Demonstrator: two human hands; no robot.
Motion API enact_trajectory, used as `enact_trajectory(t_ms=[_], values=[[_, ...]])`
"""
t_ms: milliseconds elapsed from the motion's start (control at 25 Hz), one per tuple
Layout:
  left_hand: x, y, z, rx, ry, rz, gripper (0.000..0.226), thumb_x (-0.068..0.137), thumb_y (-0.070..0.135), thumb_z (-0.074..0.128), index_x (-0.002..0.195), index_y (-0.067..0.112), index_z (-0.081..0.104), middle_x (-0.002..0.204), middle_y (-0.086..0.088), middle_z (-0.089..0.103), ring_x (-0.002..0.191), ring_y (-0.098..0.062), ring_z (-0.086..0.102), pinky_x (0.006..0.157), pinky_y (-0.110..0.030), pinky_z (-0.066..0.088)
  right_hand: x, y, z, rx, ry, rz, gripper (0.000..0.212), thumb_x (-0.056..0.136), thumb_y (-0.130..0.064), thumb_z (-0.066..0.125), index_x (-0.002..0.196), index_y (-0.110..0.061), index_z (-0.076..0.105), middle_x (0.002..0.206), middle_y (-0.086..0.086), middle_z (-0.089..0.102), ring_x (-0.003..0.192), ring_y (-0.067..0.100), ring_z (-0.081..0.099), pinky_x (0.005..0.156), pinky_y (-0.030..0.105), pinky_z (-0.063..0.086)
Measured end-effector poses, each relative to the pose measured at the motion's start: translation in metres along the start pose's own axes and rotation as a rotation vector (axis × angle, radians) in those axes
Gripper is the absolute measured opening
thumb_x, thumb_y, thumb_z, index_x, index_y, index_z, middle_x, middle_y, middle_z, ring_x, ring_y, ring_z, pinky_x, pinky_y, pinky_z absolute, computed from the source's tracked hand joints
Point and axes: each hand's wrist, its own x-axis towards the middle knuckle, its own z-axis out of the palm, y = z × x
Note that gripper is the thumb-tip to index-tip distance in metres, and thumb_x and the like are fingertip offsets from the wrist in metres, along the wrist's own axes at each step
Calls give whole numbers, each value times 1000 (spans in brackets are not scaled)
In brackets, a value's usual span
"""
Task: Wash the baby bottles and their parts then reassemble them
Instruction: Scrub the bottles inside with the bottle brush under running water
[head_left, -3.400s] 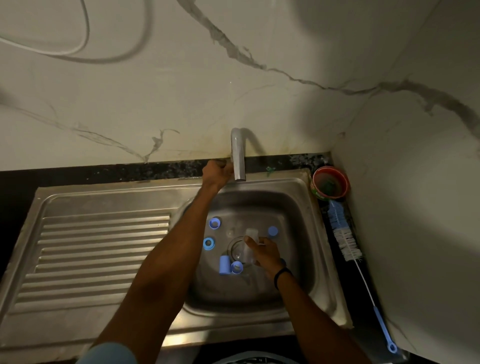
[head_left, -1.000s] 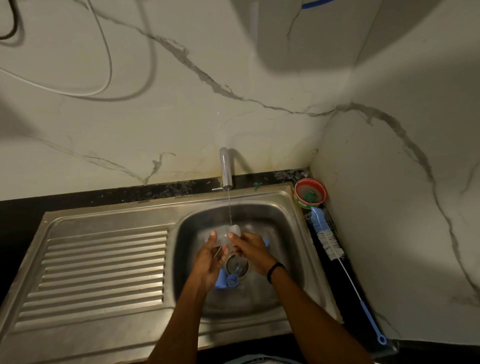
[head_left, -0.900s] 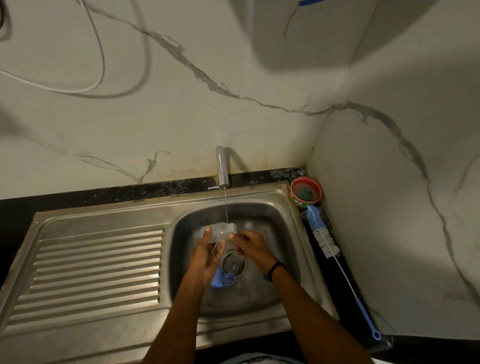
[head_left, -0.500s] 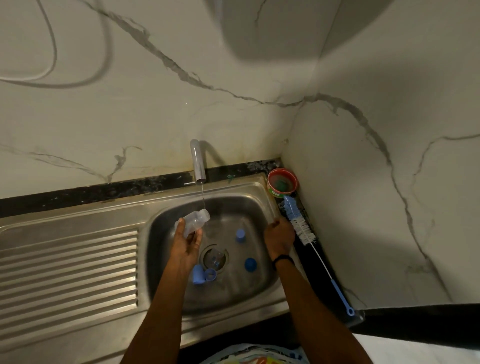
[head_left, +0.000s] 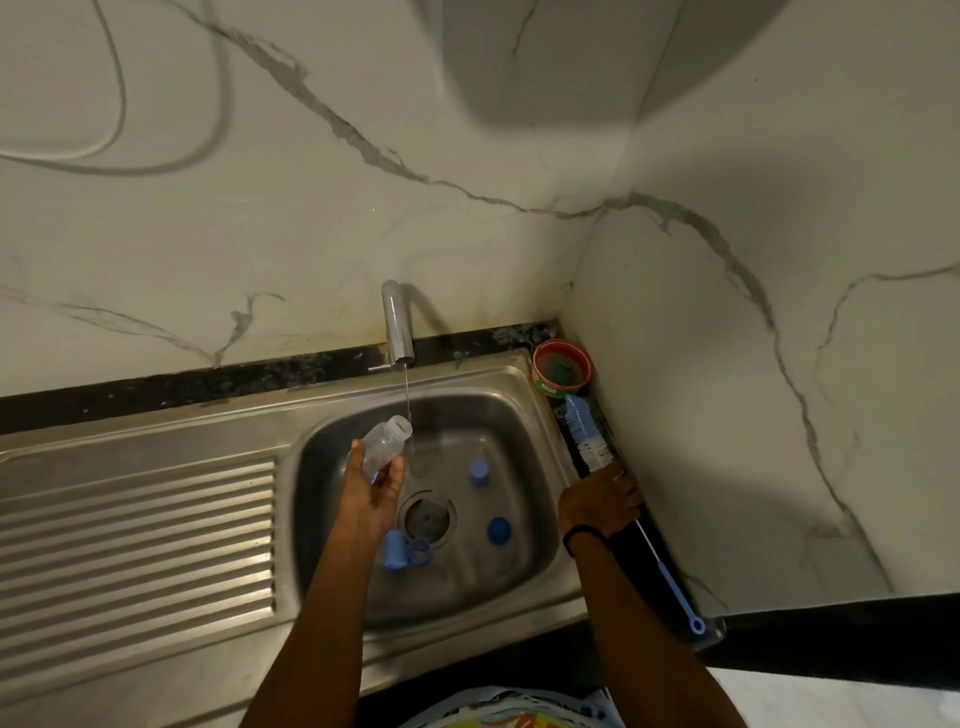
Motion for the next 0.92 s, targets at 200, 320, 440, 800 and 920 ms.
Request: enact_trajectory(t_ms=[200, 320, 440, 800, 920], values=[[-5, -2, 3, -14, -2, -18, 44, 89, 34, 74, 118, 6, 60, 118, -21, 65, 115, -30, 65, 91, -38, 59, 6, 12, 4, -35, 27, 35, 42, 83, -21, 69, 119, -7, 53, 125, 24, 46, 110, 42, 48, 96, 49, 42], [-3, -1, 2, -44, 10, -30, 46, 91, 34, 73, 121, 3, 58, 122, -23, 63, 111, -33, 66, 86, -38, 61, 1, 14, 6, 10, 20, -43, 46, 89, -22, 63, 130, -10, 47, 125, 27, 47, 106, 43, 51, 95, 51, 41], [5, -1, -4, -94, 29, -47, 55, 91, 33, 72, 132, 2, 53, 125, -26, 61, 109, -35, 66, 74, -40, 64, -7, 4, 0, 64, 1, -223, 53, 91, -21, 56, 141, -12, 39, 123, 28, 51, 101, 43, 57, 89, 51, 47], [21, -4, 14, -90, 70, -123, 56, 95, 31, 68, 136, -1, 46, 123, -29, 59, 109, -38, 63, 94, -44, 56, -39, -61, -37, 404, -2, -576, 31, 93, -21, 61, 122, -13, 58, 108, 17, 63, 98, 34, 61, 80, 39, 51], [26, -5, 29, -43, 51, -142, 55, 95, 32, 67, 136, -1, 49, 130, -27, 57, 109, -39, 62, 84, -43, 58, -45, -67, -35, 462, -51, -587, 22, 95, -27, 58, 112, -14, 62, 103, 11, 66, 92, 27, 63, 73, 32, 51]])
